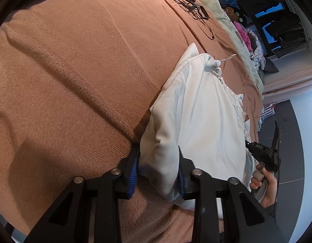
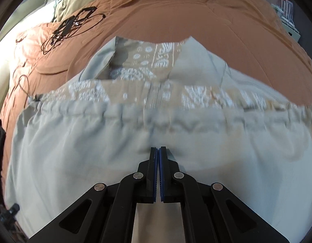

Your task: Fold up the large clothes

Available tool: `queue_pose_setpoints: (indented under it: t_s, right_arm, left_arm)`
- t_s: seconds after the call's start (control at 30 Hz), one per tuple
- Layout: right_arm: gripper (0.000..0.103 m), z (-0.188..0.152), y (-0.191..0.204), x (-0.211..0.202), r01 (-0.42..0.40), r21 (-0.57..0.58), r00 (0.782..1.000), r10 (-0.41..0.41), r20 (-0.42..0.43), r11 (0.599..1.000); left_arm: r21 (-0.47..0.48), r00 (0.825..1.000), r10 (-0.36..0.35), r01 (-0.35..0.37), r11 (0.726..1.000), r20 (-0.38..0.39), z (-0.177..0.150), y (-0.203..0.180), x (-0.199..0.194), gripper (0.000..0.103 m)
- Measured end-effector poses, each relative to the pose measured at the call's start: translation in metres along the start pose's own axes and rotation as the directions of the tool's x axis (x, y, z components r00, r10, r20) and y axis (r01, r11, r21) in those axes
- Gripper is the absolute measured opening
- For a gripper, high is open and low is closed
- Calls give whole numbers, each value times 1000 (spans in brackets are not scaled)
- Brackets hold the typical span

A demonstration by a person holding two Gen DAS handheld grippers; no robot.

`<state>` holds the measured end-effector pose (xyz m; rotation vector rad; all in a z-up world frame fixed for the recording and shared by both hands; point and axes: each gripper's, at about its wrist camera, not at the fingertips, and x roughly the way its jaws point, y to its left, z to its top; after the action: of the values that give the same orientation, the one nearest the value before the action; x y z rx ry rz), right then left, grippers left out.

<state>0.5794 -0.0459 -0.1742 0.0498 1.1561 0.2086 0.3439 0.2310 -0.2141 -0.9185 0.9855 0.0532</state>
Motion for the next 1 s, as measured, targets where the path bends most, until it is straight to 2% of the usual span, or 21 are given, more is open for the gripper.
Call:
queue_pose_setpoints:
  t_s: [0.07, 0.1, 0.13, 0.2, 0.23, 0.43, 0.57, 0.8, 1.0]
  right_arm:
    - [3, -1, -2, -5, -23, 15, 1000, 23, -18, 1000]
    - [13, -5, -4, -12, -41, 24, 999, 42, -20, 999]
    - [28, -10, -5, -21, -56, 21, 998, 56, -8, 998]
    - [42, -24, -2, -38, -60, -17, 998, 60, 23, 998]
    - [42, -32, -3, -46, -63, -31, 997, 64, 33, 998]
    - [42, -81, -11, -83, -152, -51, 987, 155, 46, 987]
    - [31, -122, -9, -95, -230, -54, 972, 232, 26, 972]
    - [15, -177, -4, -101, -305, -56, 952, 305, -8, 951]
    - [11, -206, -7, -94, -340, -30, 941, 339, -11, 940]
  left_arm:
    - [17, 1000, -23, 23, 1000, -3, 1, -4, -5, 21]
    - [37, 999, -32, 32, 999, 4, 2, -8, -10, 20]
    - [52, 999, -41, 40, 998, 10, 2, -13, -15, 19]
    - [83, 998, -60, 58, 995, 23, 3, -24, -27, 18]
    - [97, 997, -71, 68, 993, 28, 4, -30, -32, 18]
    - [166, 990, -131, 120, 979, 59, 5, -72, -58, 17]
    - [207, 986, -153, 137, 969, 68, 4, -103, -67, 16]
    - [293, 979, -189, 159, 943, 77, 0, -166, -82, 16]
    - [354, 972, -224, 185, 917, 72, -2, -217, -93, 15]
